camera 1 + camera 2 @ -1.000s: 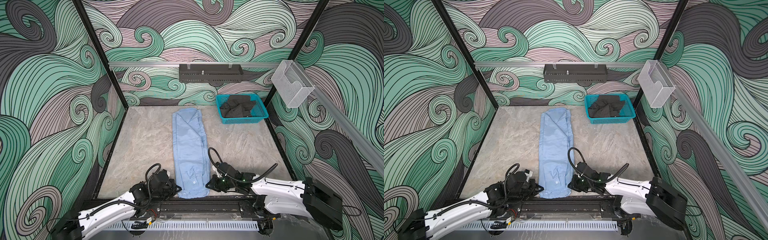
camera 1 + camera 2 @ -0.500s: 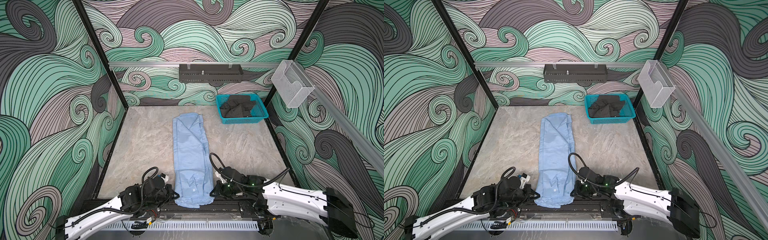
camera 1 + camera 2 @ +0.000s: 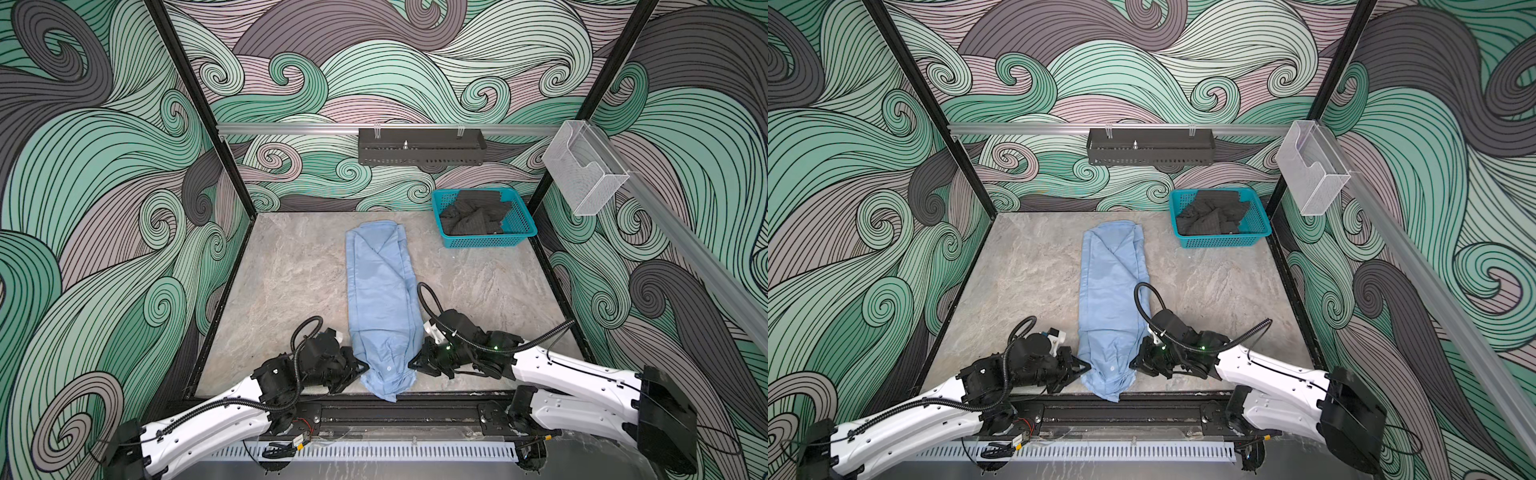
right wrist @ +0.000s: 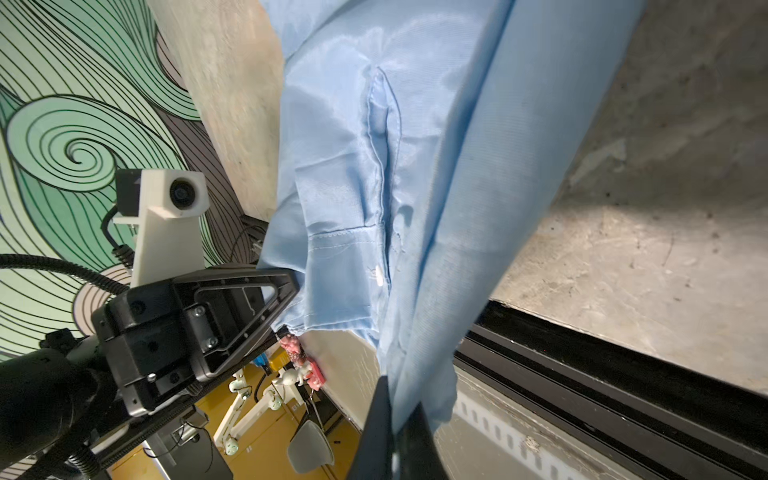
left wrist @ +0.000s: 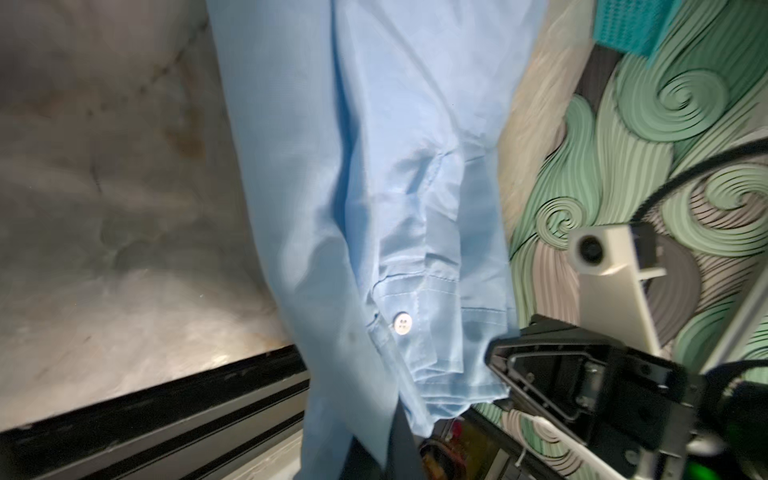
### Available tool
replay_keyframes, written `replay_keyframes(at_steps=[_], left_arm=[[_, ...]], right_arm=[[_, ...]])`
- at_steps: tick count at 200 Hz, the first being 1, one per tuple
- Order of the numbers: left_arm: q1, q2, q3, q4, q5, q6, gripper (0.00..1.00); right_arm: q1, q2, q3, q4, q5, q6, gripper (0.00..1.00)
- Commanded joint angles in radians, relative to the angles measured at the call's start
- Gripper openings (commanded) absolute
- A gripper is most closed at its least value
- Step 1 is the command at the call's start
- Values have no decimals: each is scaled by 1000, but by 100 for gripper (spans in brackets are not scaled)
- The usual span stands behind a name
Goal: Fold and stack the long sleeve shirts
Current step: 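Lift the near end and carry it over toward the far end with both grippers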
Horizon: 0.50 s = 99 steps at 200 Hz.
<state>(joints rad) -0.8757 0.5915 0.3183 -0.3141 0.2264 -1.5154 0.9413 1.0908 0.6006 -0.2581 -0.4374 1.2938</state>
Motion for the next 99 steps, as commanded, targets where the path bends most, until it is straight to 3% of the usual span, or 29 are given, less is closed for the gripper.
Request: replay_keyframes(at_steps=[1,99], left_arm=[[132,9,97,-15,119,91,0],[463,495,518,-2,448,324,0]], right_arm=[[-62,20,84,-26,-66,-54,2],[-312,330,453,-75,-266,-158,4]])
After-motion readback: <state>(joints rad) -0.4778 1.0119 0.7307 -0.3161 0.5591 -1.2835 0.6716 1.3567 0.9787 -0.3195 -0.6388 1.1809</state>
